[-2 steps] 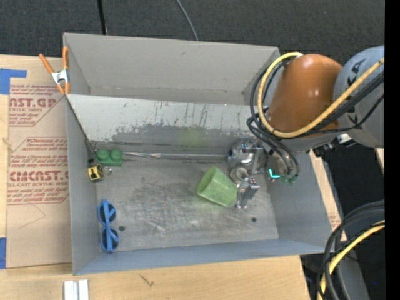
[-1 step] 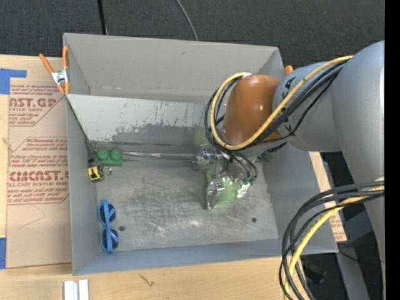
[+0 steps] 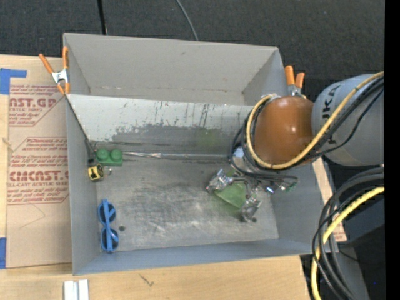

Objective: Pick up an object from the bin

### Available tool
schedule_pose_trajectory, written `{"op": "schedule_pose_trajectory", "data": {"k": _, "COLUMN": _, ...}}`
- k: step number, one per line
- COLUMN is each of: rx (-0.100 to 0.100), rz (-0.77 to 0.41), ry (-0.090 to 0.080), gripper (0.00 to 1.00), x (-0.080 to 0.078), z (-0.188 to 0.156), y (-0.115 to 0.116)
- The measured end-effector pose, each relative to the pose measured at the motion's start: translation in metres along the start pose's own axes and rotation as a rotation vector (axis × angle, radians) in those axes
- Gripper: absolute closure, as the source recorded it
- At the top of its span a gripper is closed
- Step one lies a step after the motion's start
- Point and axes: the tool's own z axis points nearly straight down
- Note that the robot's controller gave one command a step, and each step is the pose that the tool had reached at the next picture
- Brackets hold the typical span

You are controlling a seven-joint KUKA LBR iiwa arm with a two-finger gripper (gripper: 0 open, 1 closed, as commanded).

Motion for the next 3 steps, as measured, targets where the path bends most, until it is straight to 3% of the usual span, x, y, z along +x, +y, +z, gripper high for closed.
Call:
{"op": "schedule_pose_trajectory", "data": {"k": 1, "rx": -0.001, "rz": -0.299, "ry": 0.000, "gripper": 0.00, "x": -0.005, "z": 0.000, "y": -0.008}}
{"op": "schedule_pose_trajectory", "data": {"k": 3, "rx": -0.021, "rz": -0.241, "ry": 0.006, "gripper": 0.00, "x": 0.002, "z": 0.002, "y": -0.076}}
